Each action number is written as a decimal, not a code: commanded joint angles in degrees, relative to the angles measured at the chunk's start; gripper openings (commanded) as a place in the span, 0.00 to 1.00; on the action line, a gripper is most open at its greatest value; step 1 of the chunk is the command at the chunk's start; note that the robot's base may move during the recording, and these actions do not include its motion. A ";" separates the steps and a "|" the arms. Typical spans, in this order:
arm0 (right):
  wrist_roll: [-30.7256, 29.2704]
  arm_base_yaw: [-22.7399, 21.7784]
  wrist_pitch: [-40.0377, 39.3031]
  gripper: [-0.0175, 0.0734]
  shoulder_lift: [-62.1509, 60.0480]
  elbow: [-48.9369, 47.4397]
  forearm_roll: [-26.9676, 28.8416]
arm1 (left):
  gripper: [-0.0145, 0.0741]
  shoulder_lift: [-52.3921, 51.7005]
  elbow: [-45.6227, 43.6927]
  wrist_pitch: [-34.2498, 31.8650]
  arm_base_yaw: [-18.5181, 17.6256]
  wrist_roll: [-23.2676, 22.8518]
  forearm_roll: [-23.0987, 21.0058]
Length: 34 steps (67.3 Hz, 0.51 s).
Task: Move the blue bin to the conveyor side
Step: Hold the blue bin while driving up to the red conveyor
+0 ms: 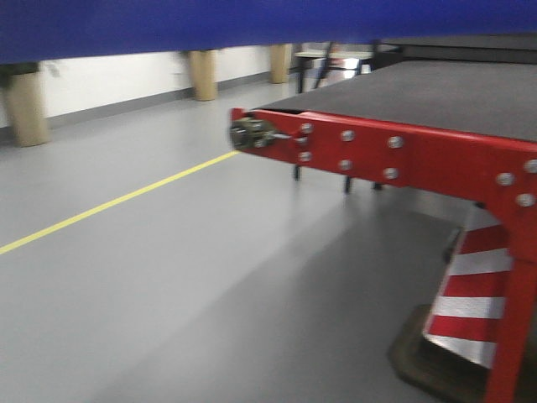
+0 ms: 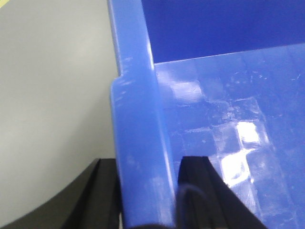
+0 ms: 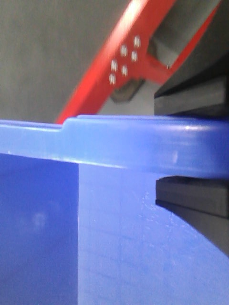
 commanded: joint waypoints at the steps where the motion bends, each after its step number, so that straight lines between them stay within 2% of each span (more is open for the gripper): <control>1: -0.92 -0.39 -6.60 0.11 -1.08 -0.87 -3.22 | 0.15 -1.15 -0.97 -4.22 -0.12 1.02 2.83; 13: -0.92 -0.39 -6.60 0.11 -1.08 -0.87 -3.22 | 0.15 -1.15 -0.97 -4.22 -0.12 1.02 3.25; 34: -0.92 -0.39 -6.68 0.11 -1.08 -0.87 -3.22 | 0.15 -1.04 -0.97 -4.22 -0.12 1.02 8.32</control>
